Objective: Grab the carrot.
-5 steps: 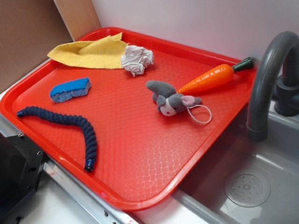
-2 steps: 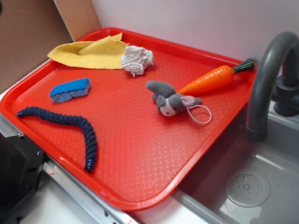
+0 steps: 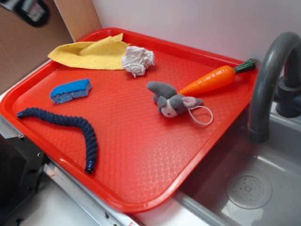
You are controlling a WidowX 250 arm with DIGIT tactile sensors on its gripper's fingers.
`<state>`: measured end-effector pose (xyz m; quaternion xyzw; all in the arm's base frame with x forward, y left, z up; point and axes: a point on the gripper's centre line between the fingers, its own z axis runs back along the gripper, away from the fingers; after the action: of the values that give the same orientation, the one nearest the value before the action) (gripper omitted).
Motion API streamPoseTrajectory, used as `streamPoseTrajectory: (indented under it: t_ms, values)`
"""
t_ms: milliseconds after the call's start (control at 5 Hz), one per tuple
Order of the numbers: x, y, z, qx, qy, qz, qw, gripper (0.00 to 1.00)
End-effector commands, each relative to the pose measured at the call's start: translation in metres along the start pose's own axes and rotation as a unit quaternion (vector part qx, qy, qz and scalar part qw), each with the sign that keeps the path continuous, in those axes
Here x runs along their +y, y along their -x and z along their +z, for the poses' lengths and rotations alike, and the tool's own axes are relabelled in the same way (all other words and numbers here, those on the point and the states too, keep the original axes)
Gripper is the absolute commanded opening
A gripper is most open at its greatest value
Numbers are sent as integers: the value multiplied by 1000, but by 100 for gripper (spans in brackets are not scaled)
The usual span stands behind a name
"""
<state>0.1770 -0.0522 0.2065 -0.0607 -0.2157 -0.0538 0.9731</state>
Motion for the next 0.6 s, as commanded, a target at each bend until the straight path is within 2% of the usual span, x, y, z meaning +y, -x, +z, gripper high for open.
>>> streamPoseTrajectory:
  t_ms: [0, 200, 400]
  values:
    - [-18, -53, -48, -33, 39, -48, 998, 100]
    - [-28, -70, -81, -22, 47, -77, 996, 100]
    - [-29, -84, -108, -6, 38, -88, 995, 100]
